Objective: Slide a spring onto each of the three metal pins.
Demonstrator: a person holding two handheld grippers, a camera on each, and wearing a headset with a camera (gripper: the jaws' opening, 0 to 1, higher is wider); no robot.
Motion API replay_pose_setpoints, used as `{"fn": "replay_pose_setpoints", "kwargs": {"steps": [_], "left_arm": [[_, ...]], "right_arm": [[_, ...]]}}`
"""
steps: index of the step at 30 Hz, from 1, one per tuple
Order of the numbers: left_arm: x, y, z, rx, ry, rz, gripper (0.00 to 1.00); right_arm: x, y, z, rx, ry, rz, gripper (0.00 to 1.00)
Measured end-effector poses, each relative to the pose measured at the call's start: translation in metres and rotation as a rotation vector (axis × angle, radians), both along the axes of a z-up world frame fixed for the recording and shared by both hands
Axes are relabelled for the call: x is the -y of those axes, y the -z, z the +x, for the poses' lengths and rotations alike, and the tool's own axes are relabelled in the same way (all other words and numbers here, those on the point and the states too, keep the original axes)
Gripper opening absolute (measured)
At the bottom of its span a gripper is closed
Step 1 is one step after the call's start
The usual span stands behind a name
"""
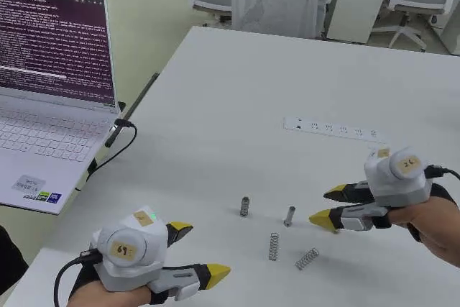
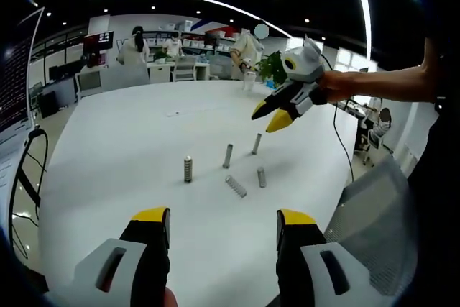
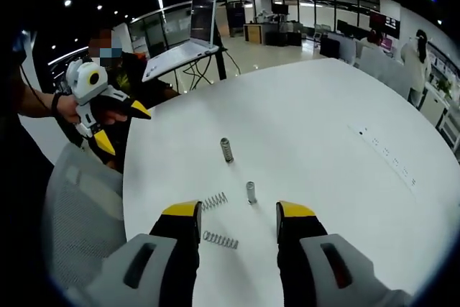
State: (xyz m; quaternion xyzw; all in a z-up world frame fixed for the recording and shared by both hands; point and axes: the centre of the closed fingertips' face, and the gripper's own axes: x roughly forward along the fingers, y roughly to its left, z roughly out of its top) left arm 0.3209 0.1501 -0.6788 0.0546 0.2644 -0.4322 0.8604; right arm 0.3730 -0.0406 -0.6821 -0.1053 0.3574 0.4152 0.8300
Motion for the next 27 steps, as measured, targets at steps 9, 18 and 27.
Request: {"fn": "replay_pose_setpoints", "kwargs": {"steps": [9,18,27], "left_arm": [[0.0,-0.001,0.003,0.0,0.003,-0.001,0.55],[0.001,0.0,0.004,-0.004,0.003,-0.003,0.55],[0.005,0.002,0.006,-0.01,0.009,-0.004,0.55]], "right_arm": [[0.016,-0.004,-0.022,0.025,0.063,0.027,0.44],[0.028,-0.006,-0.048,0.031,0.117,0.046,0.48],[0.036,-0.001,-0.077,0.023,0.176,0.067,0.51]]}}
